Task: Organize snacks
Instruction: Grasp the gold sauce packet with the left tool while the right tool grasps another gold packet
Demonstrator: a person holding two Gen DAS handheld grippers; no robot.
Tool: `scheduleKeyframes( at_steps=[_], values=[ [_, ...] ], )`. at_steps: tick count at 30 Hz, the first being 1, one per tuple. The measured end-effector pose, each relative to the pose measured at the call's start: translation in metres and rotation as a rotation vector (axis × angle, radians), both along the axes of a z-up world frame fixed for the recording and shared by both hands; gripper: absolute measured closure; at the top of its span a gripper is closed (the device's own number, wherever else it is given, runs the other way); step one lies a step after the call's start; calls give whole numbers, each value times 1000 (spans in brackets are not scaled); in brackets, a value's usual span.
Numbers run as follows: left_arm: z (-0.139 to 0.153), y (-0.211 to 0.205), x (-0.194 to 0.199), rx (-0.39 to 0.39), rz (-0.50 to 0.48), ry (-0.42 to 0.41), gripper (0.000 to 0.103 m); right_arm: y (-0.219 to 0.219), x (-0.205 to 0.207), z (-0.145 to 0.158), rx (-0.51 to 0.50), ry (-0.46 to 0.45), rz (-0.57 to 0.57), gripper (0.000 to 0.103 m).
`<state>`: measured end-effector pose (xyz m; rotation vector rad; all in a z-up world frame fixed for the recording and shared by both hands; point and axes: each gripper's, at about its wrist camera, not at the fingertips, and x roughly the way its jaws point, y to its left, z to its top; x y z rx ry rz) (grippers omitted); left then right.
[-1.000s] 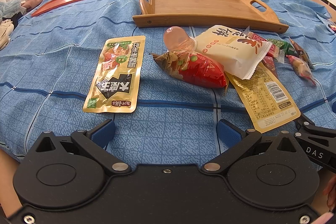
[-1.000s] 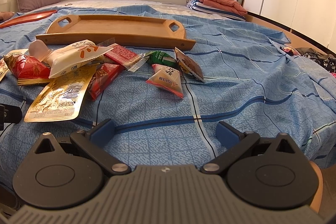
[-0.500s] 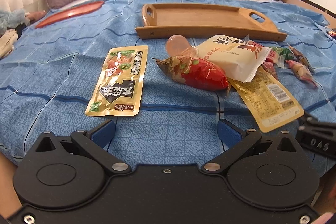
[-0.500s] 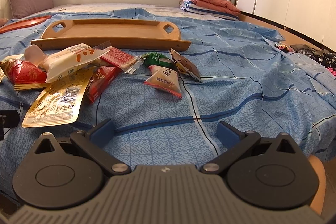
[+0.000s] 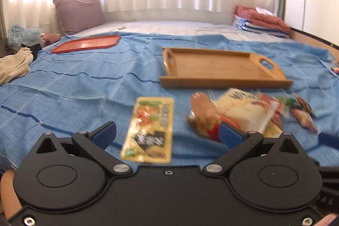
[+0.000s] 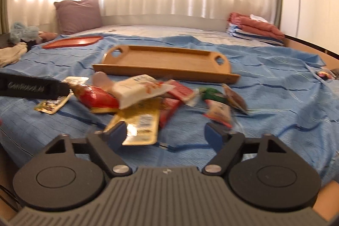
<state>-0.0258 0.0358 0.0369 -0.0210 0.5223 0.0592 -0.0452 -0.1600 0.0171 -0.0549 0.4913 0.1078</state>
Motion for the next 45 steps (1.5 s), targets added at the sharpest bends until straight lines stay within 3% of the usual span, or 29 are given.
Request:
scheduleKeyframes(
  at_steps=[7, 16, 20, 22, 26, 35, 45],
  values=[
    [-12, 26, 30, -8, 34, 48, 5, 34, 32, -5, -22, 44, 9, 30],
    [-40, 24, 56, 28, 20, 116, 8, 59, 49, -21, -139, 38, 6, 27],
    [-48, 27, 66, -43, 22, 145, 21, 68, 58, -26, -201, 28, 17, 32],
    [-45, 26, 67, -27, 18, 139, 42, 68, 60, -25, -198, 31, 24, 36],
    [-37, 25, 61, -47, -1, 144, 43, 59, 53, -19, -152, 46, 27, 38],
    [-16, 17, 40, -12, -6, 86, 43, 30, 30, 3, -107, 25, -28, 38],
    [17, 19, 43, -15, -44, 28, 44, -9, 38, 25, -59, -22, -126, 38]
  ],
)
